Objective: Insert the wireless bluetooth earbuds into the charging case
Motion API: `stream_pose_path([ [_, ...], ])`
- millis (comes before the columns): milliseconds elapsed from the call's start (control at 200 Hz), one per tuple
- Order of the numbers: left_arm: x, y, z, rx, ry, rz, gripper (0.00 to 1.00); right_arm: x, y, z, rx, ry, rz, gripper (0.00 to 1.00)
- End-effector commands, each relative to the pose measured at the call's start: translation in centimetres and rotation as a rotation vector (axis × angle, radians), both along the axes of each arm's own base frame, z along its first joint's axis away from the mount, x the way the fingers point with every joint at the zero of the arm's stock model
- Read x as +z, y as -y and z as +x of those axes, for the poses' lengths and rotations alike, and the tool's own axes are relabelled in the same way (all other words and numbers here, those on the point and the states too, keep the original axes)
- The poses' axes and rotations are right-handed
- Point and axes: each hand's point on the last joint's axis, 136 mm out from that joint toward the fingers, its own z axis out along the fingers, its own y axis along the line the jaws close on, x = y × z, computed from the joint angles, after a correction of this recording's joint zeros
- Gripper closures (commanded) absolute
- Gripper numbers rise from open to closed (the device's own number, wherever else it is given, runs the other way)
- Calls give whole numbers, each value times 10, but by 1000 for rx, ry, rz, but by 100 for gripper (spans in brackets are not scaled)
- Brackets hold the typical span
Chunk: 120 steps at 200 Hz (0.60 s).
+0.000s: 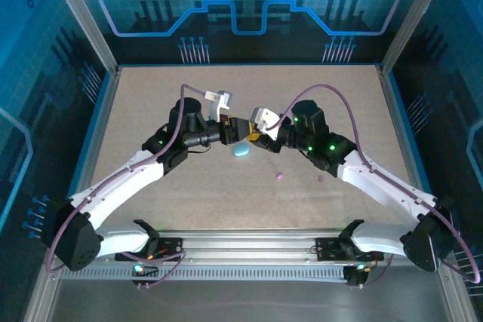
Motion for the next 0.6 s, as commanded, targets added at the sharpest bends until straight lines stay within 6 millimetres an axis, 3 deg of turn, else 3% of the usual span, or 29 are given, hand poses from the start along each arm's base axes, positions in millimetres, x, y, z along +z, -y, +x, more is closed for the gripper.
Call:
stream_pose_path([
  [0, 8, 3, 2, 3, 2, -7, 65, 18, -6, -10, 50, 104, 14, 67],
  [160, 13, -3, 1, 48, -32, -47, 80, 31, -1, -12, 22, 174, 35, 61],
  [285, 23, -6, -3, 60, -48, -123, 83, 41, 7, -14, 4, 259, 78, 53],
  [300, 24, -6, -4, 61, -52, -132, 83, 31, 9, -15, 5, 255, 66, 51],
  [360, 27, -8, -6, 69, -65, -162, 83, 25, 14, -15, -3, 280, 64, 47],
  [545, 29, -9, -13, 64, -121, -234, 84, 24, 30, -16, -5, 277, 151, 46],
  [595, 29, -7, -15, 52, -137, -251, 84, 35, 30, -19, 12, 297, 194, 46],
])
